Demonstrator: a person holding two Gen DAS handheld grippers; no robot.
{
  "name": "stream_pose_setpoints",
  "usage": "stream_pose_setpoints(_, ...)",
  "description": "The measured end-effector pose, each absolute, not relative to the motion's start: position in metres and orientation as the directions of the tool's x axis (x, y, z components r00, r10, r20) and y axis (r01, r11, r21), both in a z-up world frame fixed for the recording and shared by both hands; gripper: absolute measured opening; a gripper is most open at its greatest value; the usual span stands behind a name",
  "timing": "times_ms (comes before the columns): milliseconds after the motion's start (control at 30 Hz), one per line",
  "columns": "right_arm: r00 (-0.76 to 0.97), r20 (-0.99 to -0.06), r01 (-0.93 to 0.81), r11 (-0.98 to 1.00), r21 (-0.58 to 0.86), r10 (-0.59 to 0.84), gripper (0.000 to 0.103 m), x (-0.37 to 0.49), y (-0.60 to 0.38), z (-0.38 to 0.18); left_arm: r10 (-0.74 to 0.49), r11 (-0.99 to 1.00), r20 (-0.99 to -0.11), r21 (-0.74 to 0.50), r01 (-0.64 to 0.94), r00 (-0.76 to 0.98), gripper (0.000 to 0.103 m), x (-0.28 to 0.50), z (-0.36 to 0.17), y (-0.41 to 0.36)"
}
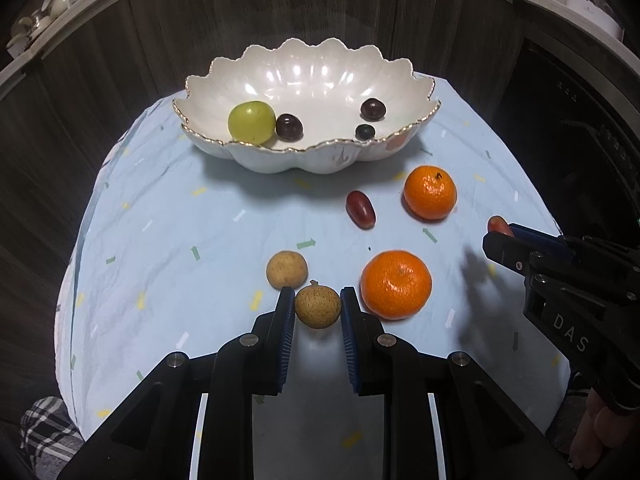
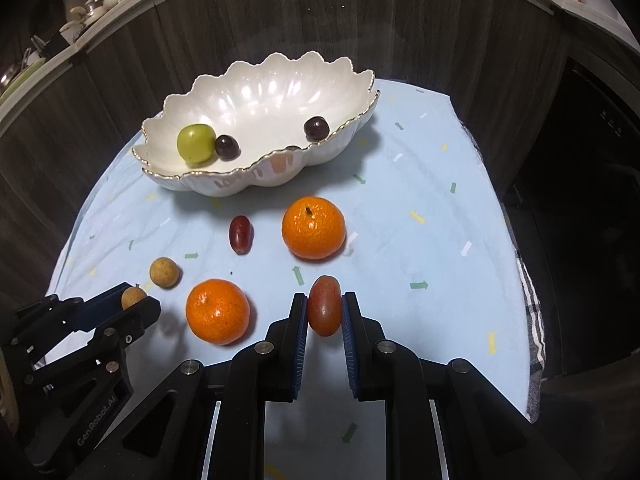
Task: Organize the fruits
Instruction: 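Lift and carry the longan with the left tool while the right tool carries the date to the bowl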
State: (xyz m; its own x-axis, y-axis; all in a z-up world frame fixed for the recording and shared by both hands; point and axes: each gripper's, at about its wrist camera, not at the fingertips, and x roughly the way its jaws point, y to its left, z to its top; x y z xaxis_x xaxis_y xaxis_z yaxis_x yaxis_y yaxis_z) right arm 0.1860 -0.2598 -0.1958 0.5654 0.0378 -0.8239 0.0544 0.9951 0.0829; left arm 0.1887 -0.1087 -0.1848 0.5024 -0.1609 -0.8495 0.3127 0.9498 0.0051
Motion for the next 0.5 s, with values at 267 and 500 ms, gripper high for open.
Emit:
stream_pose_setpoints(267,0.582,-0.813,0.060,0.995,0.084,0.033,0.018,0.189,-0.262,-0.185,-0.164,0.952,-0.842,0.001,0.305,0.513,0.023,0.198,-0.173,-0.108)
stream_pose_setpoints(500,0.592,-0.805,0.061,0.994,0.094,0.040,0.018,0.192,-0.264,-0.176,-0.167,0.953,-0.836,-0.002,0.303,0.522,0.023,0.210,-0.162,-0.108)
